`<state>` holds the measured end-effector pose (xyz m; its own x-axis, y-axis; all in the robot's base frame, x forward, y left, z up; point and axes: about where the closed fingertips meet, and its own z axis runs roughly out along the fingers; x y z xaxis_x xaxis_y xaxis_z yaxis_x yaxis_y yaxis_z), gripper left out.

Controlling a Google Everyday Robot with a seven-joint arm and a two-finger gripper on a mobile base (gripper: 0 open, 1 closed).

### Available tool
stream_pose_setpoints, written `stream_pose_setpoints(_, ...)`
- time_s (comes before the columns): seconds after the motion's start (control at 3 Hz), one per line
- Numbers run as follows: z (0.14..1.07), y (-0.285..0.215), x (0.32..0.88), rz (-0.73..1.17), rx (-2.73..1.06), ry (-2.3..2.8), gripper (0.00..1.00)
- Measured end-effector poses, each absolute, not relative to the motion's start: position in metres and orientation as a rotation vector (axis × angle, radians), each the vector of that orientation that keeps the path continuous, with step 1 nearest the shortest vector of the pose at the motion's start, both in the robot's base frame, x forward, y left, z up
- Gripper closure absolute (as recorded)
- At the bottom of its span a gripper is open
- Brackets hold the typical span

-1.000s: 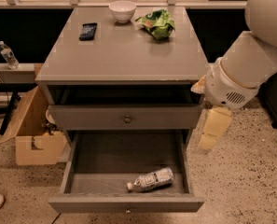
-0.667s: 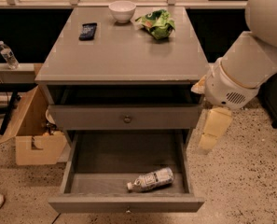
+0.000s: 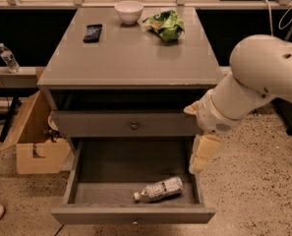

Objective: Pick blue plastic bottle from middle drawer and place on counter

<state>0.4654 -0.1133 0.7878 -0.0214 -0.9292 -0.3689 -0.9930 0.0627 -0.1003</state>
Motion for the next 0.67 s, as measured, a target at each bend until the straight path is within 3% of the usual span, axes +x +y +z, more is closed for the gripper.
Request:
stream_pose_setpoints(0.33, 0.7245, -0.0855, 0.4797, 0.372, -1.949, 1.962, 0.00)
stream_pose_setpoints(0.67, 0.7215, -0.0853, 0.4801, 0.377, -1.944, 1.958, 0.00)
